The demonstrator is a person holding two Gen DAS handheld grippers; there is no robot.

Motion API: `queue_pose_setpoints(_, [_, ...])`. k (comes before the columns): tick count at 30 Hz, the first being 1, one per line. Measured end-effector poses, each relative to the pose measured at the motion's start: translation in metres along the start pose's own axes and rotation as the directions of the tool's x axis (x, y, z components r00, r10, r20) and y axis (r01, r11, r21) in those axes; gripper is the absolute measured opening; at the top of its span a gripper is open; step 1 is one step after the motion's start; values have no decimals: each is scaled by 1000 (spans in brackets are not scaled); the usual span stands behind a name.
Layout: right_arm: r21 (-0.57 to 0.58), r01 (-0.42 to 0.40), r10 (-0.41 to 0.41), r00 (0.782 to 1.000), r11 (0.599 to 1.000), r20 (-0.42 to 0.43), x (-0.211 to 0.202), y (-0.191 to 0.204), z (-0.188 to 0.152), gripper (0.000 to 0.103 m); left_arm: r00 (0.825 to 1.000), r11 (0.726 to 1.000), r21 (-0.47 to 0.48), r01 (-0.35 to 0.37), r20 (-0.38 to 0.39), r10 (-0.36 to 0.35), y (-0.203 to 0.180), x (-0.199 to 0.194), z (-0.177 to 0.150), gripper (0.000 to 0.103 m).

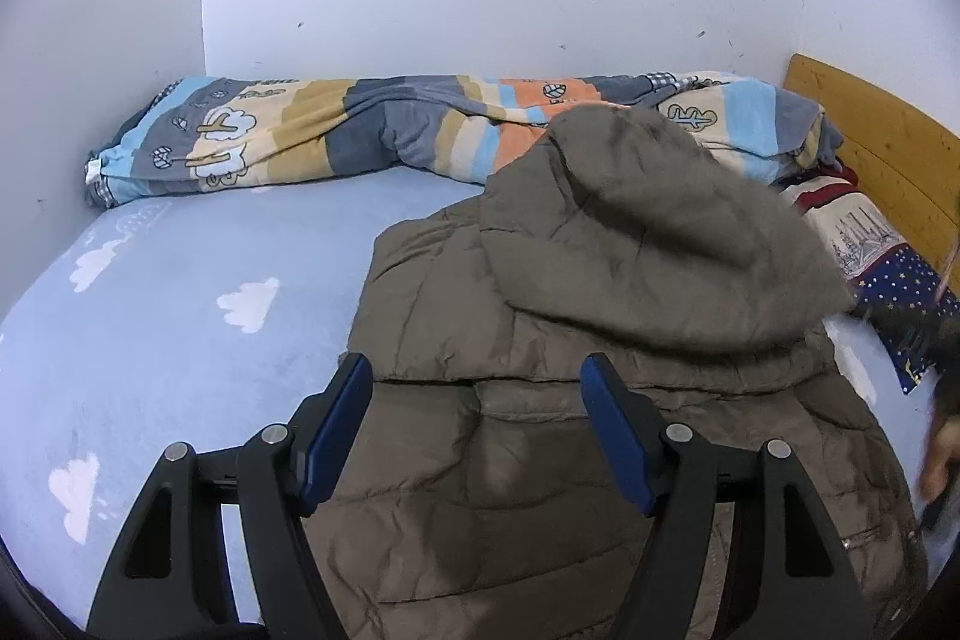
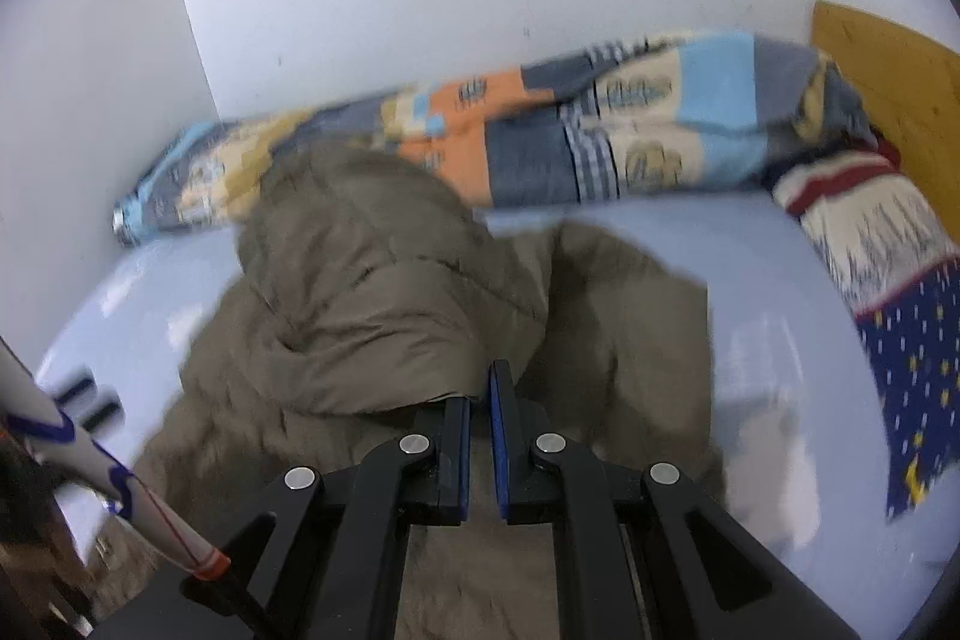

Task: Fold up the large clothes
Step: 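Fold the held hood down onto the coat body with the right tool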

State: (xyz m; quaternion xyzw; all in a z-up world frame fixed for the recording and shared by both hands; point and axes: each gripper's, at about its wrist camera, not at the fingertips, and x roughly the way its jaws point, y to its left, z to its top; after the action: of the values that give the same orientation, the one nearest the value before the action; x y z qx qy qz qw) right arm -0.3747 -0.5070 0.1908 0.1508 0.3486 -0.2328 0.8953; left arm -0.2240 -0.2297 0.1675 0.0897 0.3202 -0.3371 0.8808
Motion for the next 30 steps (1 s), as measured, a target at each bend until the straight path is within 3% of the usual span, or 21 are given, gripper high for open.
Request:
queue_pose_setpoints(5, [-10, 71, -72, 987, 997, -143, 69, -10, -50, 6, 1000, 999, 32, -5, -5, 5, -8, 2, -2, 71])
queue_pose_setpoints(11, [-31, 87, -91, 981, 996, -174, 93, -14, -50, 7, 1000, 1000, 31, 1, -4, -1, -9, 1, 1, 71])
queue_pose_setpoints(13, [-26, 71, -75, 982, 997, -173, 86, -16, -46, 12, 1000, 999, 44, 6, -9, -6, -10, 1, 0, 71])
queue_pose_setpoints(15, [-13, 36, -38, 984, 999, -176, 69, -18, -47, 27, 1000, 998, 56, 10, -7, -10, -13, -1, 0, 71])
queue_pose_setpoints(19, [-5, 12, -12, 989, 1000, -151, 33, -17, -50, 30, 1000, 997, 67, 30, -2, -30, -17, -5, 4, 71])
queue_pose_setpoints(23, [55, -30, 33, 998, 998, -55, 0, -20, -33, 31, 998, 996, 67, 58, 1, -58, -23, 3, 23, 71])
queue_pose_setpoints(27, [92, -48, 48, 999, 995, 5, 0, -10, -1, 40, 999, 995, 84, 49, 1, -50, -37, 30, 50, 71])
queue_pose_setpoints(30, [87, -49, 45, 998, 995, 45, 14, 3, 29, 46, 998, 996, 64, 58, -43, -55, -48, 67, 63, 71])
